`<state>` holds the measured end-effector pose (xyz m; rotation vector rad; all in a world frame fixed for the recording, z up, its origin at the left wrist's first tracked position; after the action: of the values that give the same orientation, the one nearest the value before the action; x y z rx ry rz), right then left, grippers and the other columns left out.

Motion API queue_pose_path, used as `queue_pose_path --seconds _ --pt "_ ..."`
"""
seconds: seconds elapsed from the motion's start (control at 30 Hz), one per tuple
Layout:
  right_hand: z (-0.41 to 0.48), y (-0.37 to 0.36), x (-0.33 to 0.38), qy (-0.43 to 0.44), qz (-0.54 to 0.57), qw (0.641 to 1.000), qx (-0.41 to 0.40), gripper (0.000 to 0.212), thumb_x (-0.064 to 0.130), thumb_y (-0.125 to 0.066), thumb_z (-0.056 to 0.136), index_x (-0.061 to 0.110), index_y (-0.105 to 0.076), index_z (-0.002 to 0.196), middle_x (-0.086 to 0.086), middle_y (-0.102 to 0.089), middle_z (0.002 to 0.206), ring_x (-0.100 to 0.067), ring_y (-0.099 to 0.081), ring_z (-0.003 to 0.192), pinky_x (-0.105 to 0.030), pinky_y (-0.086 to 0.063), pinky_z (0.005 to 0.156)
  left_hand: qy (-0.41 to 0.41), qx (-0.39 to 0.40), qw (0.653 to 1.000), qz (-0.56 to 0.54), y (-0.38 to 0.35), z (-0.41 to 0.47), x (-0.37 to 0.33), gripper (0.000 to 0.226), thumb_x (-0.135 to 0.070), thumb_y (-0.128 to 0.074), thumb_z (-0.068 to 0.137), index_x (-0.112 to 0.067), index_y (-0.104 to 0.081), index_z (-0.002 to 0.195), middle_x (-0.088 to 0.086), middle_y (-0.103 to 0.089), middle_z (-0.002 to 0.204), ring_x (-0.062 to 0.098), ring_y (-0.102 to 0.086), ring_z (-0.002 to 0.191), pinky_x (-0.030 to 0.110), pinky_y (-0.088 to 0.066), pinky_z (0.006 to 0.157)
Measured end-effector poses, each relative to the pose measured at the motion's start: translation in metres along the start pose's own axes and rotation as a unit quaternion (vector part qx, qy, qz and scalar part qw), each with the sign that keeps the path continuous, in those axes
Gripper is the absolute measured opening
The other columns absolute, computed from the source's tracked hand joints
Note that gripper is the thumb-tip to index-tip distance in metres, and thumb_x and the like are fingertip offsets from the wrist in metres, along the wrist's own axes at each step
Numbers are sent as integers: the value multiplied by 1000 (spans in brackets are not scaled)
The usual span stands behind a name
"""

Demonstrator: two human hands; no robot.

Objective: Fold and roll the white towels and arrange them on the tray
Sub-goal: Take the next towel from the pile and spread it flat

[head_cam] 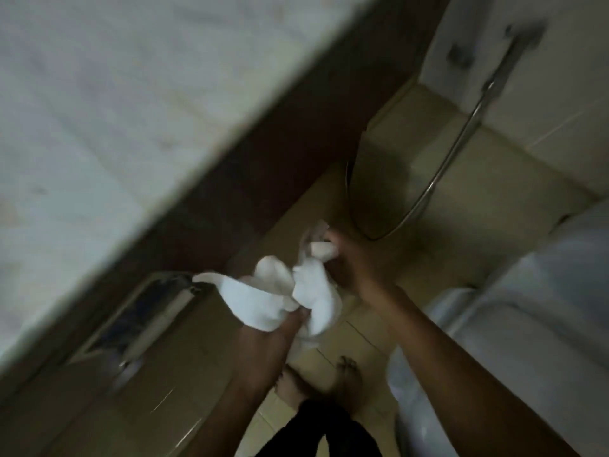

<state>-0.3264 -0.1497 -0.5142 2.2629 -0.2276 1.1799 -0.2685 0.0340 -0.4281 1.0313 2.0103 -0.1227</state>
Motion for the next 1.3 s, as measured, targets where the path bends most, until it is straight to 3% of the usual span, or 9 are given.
queue_pose_path --seconds 0.17,0.33,0.47,0.6,0.73,0.87,1.0,1.2,1.3 --pt "-99 107 140 107 -13 994 0 28 12 -63 89 35 -55 103 15 -67 96 0 -63 88 -23 -47 72 -69 44 997 2 37 -97 -100 12 -26 -79 91 -26 -73 101 -13 -77 97 6 -74 88 27 -59 75" --pt "-167 182 262 165 4 985 -45 8 21 -60 89 21 -54 95 12 -61 85 0 -59 77 -26 -47 67 -122 75 990 -16 80 -179 -200 15 -23 -69 97 -22 -73 111 -2 -78 105 15 -75 97 36 -62 79" --pt "-182 237 346 202 21 975 -91 24 5 -61 91 28 -55 92 19 -60 79 4 -55 71 -21 -45 66 -164 -3 981 -105 127 -202 -270 25 -39 -81 83 -27 -69 102 -7 -76 96 7 -73 92 25 -58 76" --pt "-164 295 432 241 75 950 -186 15 22 -63 87 32 -60 99 13 -68 95 -10 -67 88 -34 -57 72 -212 -58 956 -196 169 -196 -336 25 -41 -77 79 -34 -62 98 -25 -74 76 -6 -71 78 14 -54 66" --pt "-123 353 532 311 68 891 -323 21 23 -62 85 23 -55 105 1 -66 103 -20 -69 91 -46 -62 77 -280 -98 936 -189 218 -173 -396 29 -45 -67 93 -24 -72 112 -2 -78 104 15 -74 99 38 -55 85" --pt "-85 385 632 425 -15 790 -443 30 1 -48 80 19 -40 102 2 -54 98 1 -50 85 -9 -40 75 -240 -97 934 -246 249 -123 -433 42 -52 -70 90 -24 -68 122 -5 -75 114 14 -73 106 32 -57 82" --pt "-37 397 681 467 -57 729 -496 27 -3 -44 83 15 -50 101 -2 -55 98 -4 -50 91 -5 -33 83 -282 -111 934 -188 265 -86 -468 52 -52 -64 88 -10 -69 118 3 -75 105 13 -72 99 37 -56 86" --pt "90 380 641 304 -356 803 -370 53 4 -64 83 3 -51 134 -22 -54 134 -40 -51 124 -42 -40 106 -275 -89 941 -178 273 -44 -488 28 -39 -68 92 -16 -73 106 5 -77 103 25 -72 104 43 -57 88" --pt "118 330 593 192 -347 899 -187 55 29 -72 87 12 -53 136 -13 -54 139 -33 -52 129 -36 -40 104 -280 -89 941 -167 273 -34 -491 22 -28 -68 91 -13 -76 105 9 -78 104 26 -74 101 54 -58 93"
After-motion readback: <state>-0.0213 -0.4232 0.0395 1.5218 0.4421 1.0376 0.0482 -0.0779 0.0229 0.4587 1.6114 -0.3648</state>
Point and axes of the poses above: each hand's wrist, its own z-axis towards the middle knuckle, its own y-axis out of the back of the hand, x = y × z, the point moved 5 cm from there along z, towards the middle knuckle
